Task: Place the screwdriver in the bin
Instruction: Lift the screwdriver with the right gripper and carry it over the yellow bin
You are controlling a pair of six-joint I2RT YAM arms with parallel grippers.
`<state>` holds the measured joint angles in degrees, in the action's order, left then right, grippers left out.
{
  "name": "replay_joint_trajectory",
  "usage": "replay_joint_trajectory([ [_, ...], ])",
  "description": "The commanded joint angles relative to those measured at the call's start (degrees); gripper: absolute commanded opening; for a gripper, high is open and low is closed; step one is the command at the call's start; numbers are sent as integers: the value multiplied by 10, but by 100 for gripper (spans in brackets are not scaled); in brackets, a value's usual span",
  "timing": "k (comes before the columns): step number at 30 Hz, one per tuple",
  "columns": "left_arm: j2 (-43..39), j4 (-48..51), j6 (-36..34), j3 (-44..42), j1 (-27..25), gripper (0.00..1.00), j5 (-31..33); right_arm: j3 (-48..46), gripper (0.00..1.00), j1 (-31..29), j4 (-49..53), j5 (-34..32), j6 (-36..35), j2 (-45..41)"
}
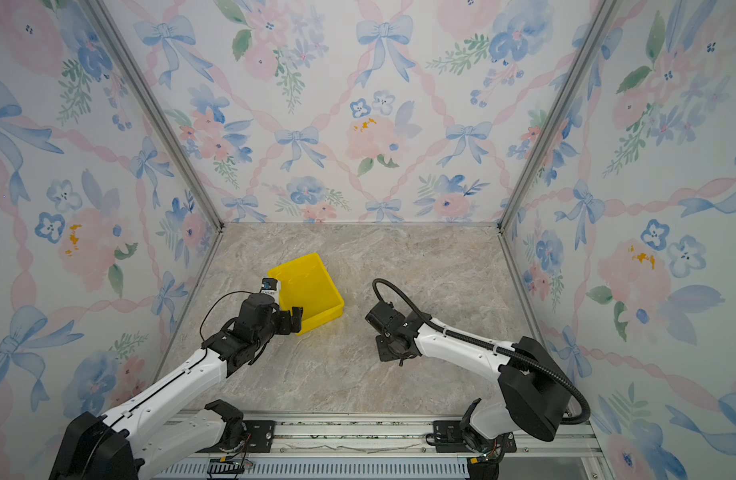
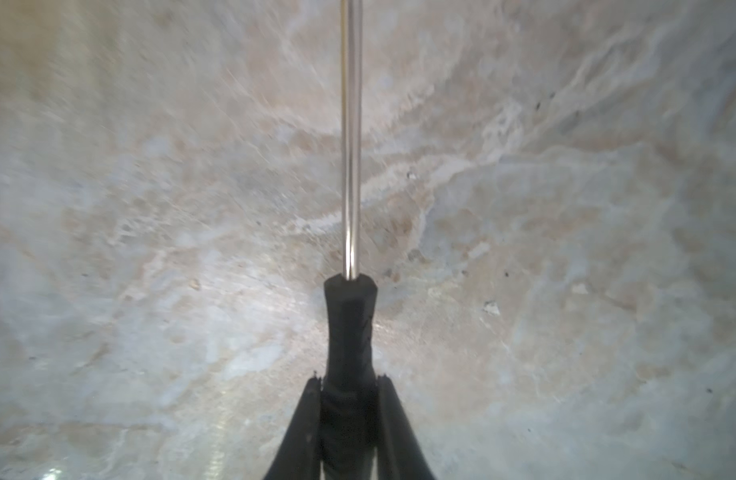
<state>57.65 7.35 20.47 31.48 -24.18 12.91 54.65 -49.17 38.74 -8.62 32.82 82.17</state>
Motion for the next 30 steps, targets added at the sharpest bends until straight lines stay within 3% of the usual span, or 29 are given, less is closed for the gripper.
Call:
replay_joint_trajectory([
  [1, -18, -5, -16, 17, 28, 98, -18, 68, 0, 6, 25, -31, -55, -8],
  [8, -35, -4, -17, -1, 53, 98, 13, 206, 0, 8, 35, -17, -110, 51],
  [15, -41, 10, 13, -8, 68, 98, 63, 339, 0, 8, 17, 35, -138, 168],
  [20, -43, 12, 32, -19, 106, 98, 16, 432, 0, 7, 0, 80, -130, 254],
  [30, -78, 32, 16, -24, 133, 98, 27, 562, 0, -10, -11, 130, -121, 391],
])
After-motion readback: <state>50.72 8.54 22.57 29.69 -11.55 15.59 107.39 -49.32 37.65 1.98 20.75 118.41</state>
